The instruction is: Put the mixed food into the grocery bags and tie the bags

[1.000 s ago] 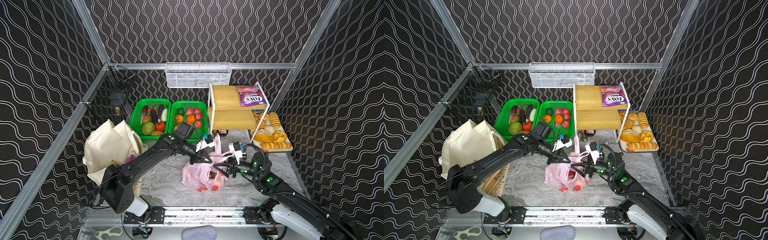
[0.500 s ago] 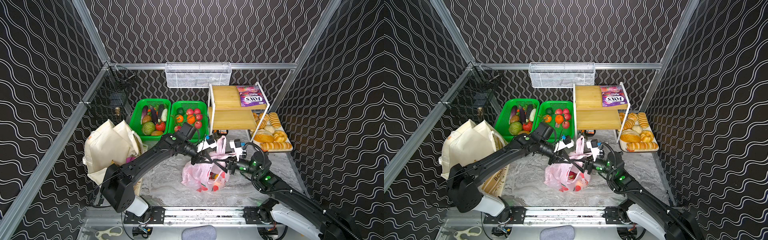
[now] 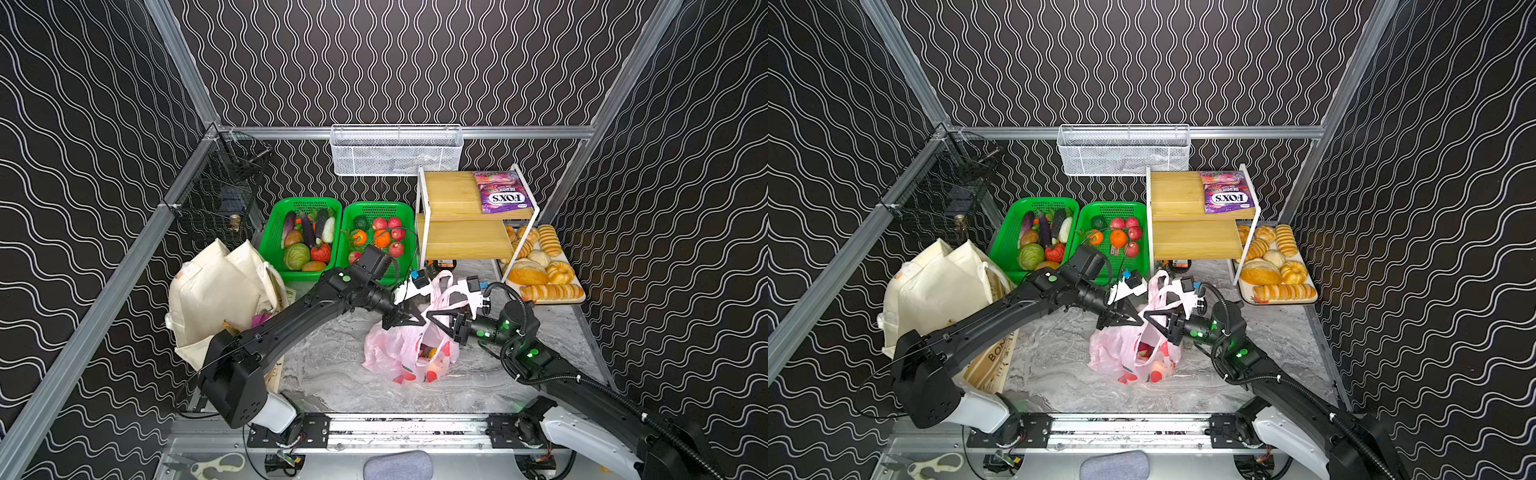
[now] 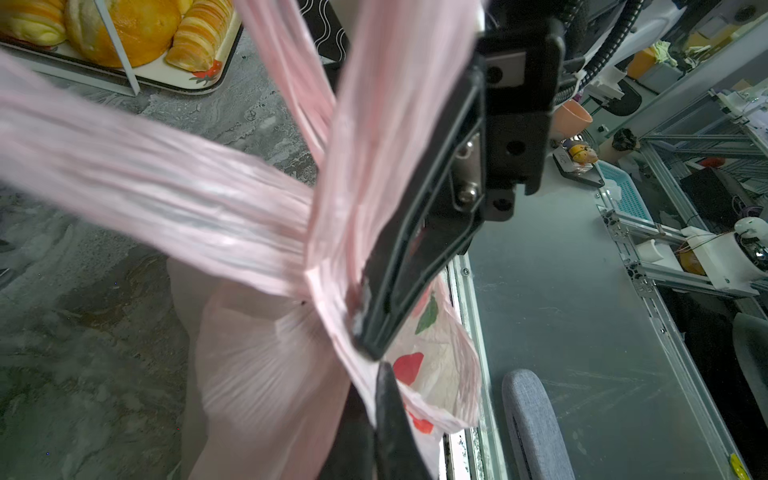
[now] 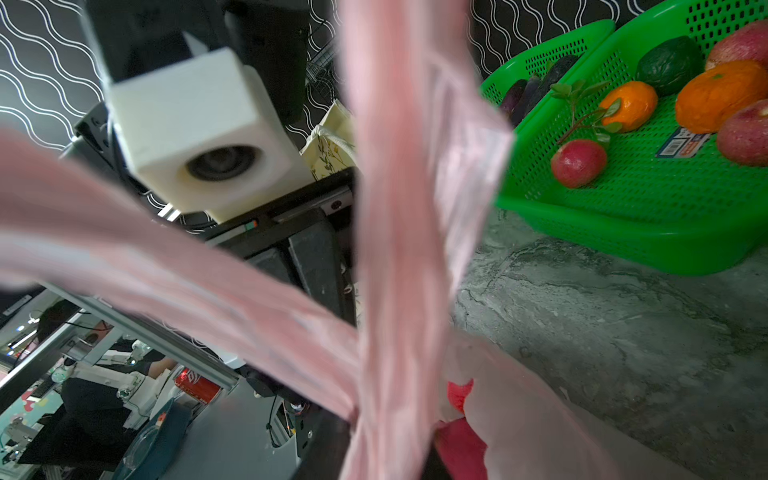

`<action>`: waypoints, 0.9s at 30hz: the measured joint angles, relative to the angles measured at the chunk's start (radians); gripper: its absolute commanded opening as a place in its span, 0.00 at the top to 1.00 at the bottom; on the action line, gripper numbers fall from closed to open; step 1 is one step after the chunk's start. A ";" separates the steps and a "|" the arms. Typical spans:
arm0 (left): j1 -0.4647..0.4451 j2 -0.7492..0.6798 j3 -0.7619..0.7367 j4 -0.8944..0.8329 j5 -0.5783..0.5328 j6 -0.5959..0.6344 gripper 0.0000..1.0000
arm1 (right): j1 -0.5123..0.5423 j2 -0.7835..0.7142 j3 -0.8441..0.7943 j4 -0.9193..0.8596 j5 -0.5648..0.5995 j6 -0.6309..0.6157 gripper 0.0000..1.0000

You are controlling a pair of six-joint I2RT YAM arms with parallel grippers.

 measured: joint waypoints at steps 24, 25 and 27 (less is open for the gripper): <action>0.076 -0.135 0.020 0.297 -0.072 -0.303 0.26 | -0.001 0.016 0.011 0.036 -0.069 -0.026 1.00; 0.076 -0.121 0.027 0.327 -0.071 -0.319 0.26 | -0.001 0.016 0.014 0.034 -0.072 -0.026 1.00; 0.071 -0.093 0.041 0.358 -0.068 -0.338 0.27 | -0.001 0.018 0.017 0.034 -0.080 -0.026 1.00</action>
